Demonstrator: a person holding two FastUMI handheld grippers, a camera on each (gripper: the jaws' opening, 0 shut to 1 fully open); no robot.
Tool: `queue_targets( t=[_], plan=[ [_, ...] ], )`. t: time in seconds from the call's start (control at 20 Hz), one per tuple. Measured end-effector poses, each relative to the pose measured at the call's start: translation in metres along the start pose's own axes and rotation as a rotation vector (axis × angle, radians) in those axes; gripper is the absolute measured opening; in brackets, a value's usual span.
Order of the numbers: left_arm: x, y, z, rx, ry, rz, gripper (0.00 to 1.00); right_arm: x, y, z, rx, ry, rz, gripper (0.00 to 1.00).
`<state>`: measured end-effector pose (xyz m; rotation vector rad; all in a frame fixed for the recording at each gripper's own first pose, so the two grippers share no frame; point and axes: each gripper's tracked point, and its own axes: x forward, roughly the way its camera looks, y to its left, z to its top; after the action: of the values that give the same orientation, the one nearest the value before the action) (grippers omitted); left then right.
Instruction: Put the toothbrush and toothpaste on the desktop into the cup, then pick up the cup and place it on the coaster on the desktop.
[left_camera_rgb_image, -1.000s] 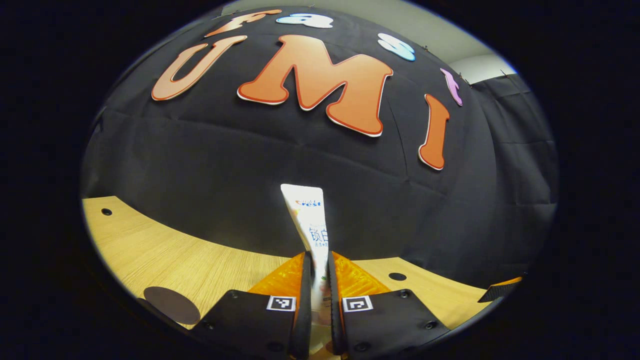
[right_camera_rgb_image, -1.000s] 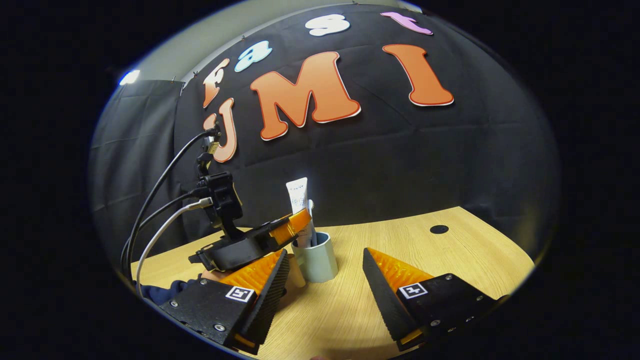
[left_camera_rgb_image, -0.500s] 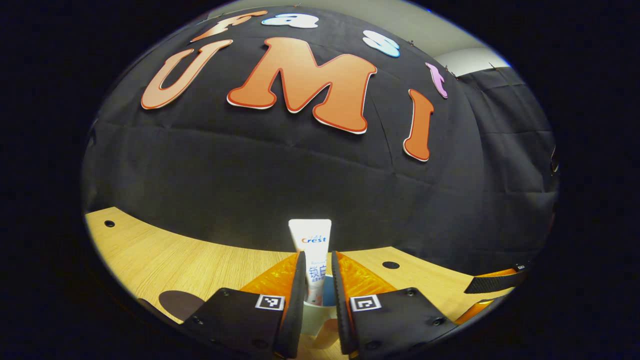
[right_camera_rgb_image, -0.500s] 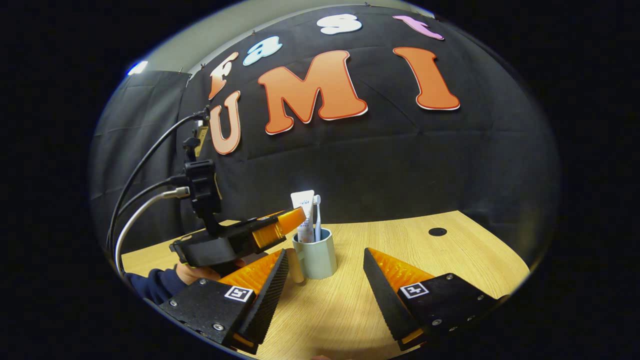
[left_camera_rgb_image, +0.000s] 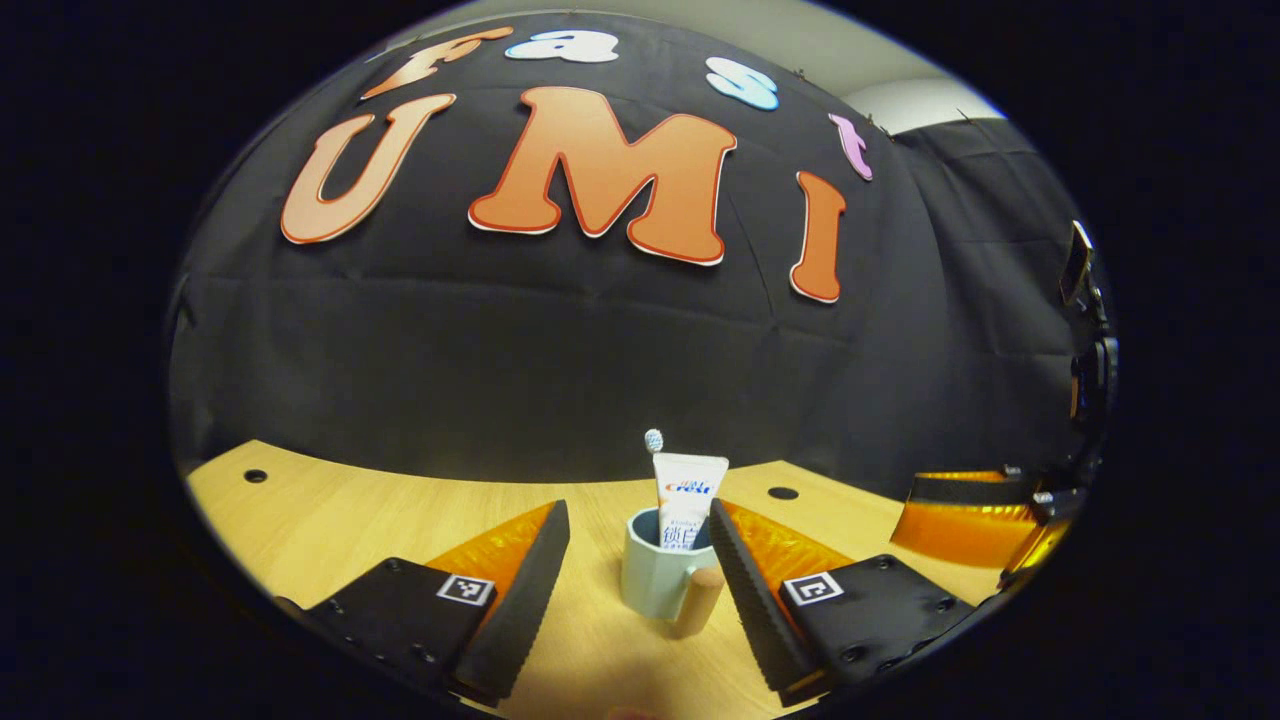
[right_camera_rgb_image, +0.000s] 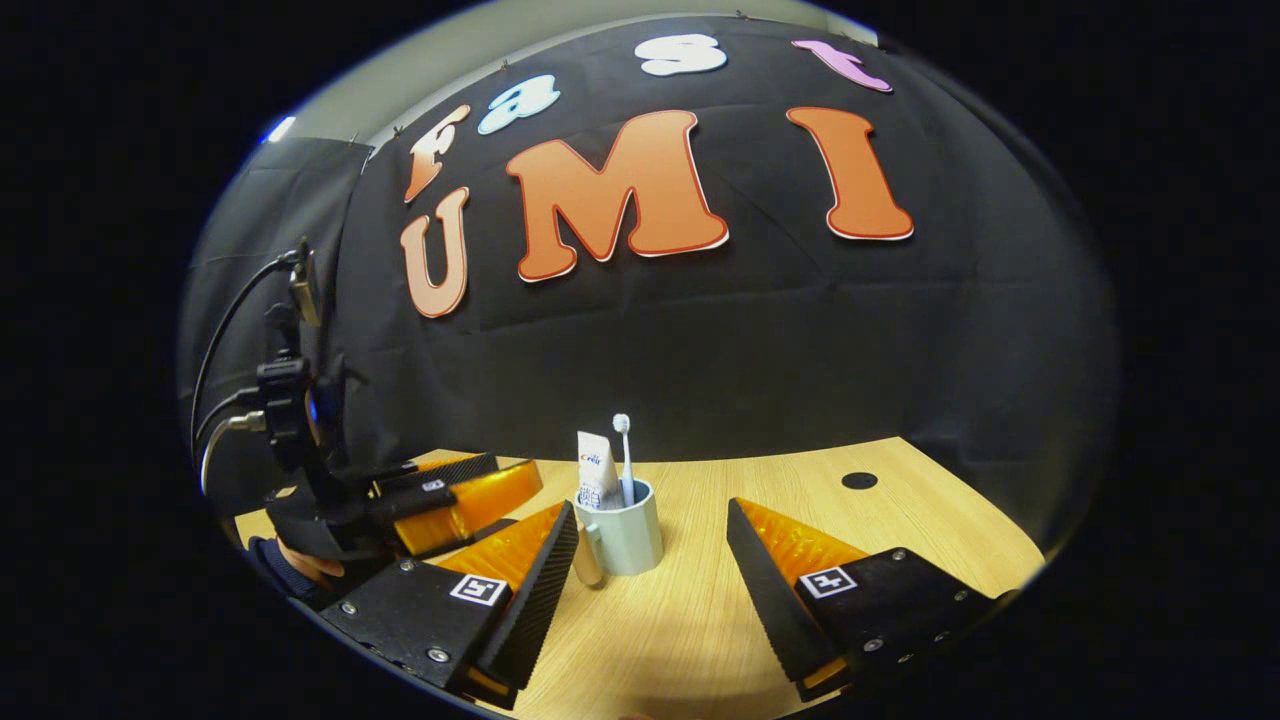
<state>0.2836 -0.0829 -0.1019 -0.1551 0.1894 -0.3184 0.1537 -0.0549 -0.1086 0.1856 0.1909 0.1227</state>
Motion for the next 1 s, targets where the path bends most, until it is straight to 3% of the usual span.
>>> queue_targets(
  t=[0.35, 0.7, 1.0],
  plan=[
    [-0.064, 0.026, 0.013, 0.146, -0.021, 0.062, 0.98, 0.006, 0.036, 0.019, -0.094, 0.092, -0.013, 0.91],
    [-0.134, 0.071, 0.018, 0.170, -0.050, 0.155, 0.99, 0.025, 0.064, 0.036, -0.134, 0.184, -0.022, 0.91],
    [-0.181, 0.109, 0.018, 0.126, -0.069, 0.216, 0.98, 0.047, 0.068, 0.018, -0.123, 0.360, -0.079, 0.91]
  ],
)
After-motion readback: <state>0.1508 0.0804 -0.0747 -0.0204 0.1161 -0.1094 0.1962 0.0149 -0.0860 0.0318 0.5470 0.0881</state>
